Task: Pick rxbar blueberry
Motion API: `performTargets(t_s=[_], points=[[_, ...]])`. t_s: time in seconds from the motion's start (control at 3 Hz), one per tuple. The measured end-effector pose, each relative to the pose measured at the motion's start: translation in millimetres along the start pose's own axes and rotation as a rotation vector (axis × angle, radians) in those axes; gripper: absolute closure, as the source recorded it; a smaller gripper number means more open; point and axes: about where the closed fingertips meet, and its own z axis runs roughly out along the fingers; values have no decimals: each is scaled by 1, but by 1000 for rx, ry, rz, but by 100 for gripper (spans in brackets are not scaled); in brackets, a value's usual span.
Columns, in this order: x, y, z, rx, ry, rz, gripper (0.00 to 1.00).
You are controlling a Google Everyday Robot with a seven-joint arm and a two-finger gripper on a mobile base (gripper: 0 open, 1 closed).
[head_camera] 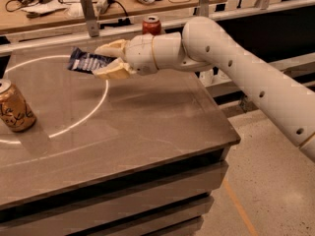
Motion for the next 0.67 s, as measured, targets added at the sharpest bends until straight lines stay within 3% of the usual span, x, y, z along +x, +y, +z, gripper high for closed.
performTargets(t_s=[0.33,0.67], points=[[-15,0,-5,-11,13,-154,100],[-16,0,-4,-13,13,-172,100]])
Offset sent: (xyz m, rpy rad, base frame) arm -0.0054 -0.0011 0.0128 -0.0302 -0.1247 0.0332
